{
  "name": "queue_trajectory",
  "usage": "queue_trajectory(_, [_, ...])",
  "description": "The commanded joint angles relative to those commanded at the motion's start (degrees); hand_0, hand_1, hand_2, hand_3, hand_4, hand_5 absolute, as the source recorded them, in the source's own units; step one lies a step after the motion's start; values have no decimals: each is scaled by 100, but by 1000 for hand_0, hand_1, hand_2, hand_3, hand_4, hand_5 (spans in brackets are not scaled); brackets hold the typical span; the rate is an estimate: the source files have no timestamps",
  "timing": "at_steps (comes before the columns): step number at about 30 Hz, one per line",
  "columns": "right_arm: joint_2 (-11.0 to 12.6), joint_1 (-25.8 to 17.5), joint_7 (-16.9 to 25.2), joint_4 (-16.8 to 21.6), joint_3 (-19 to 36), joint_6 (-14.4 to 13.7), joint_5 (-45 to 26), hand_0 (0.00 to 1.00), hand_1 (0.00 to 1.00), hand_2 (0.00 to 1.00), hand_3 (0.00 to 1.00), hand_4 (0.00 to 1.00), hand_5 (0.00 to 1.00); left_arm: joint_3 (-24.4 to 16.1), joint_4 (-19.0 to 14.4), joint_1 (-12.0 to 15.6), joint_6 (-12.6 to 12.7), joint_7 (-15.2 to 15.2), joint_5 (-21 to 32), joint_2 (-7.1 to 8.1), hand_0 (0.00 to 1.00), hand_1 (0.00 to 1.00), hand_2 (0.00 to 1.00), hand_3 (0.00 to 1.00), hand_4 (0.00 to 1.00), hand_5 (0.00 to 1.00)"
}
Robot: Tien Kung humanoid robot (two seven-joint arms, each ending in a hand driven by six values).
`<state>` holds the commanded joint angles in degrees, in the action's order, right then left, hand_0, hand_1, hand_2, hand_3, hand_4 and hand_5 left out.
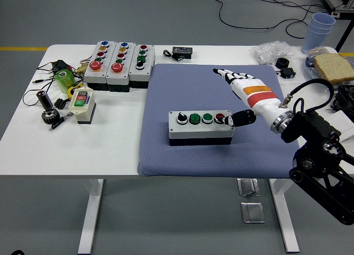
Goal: Pick up the button,place it on the desk,press the button,press the button
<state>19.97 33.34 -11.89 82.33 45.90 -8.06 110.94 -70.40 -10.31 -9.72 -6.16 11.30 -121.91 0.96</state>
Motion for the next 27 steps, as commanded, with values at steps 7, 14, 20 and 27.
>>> queue_trajectory(7, [100,-169,145,29,-88,17,-122,221,14,269,725,775,250,7,0,5,12,-1,-3,-8,650,635,633,552,323,856])
queue_trajectory(14, [110,-214,37,39,-93,162,-30,163,2,192,701,781,312,8,0,24,15,-8,-22,-15,649,635,633,551,323,857])
queue_trajectory(20, [124,-253,-34,3,-106,334,-4,162,2,189,699,791,339,9,0,44,12,-10,-43,-20,650,634,633,552,323,857])
queue_trajectory(27, [124,-297,-40,-19,-186,416,-16,163,2,188,699,800,363,33,0,59,5,-23,-47,-25,651,635,633,550,324,857])
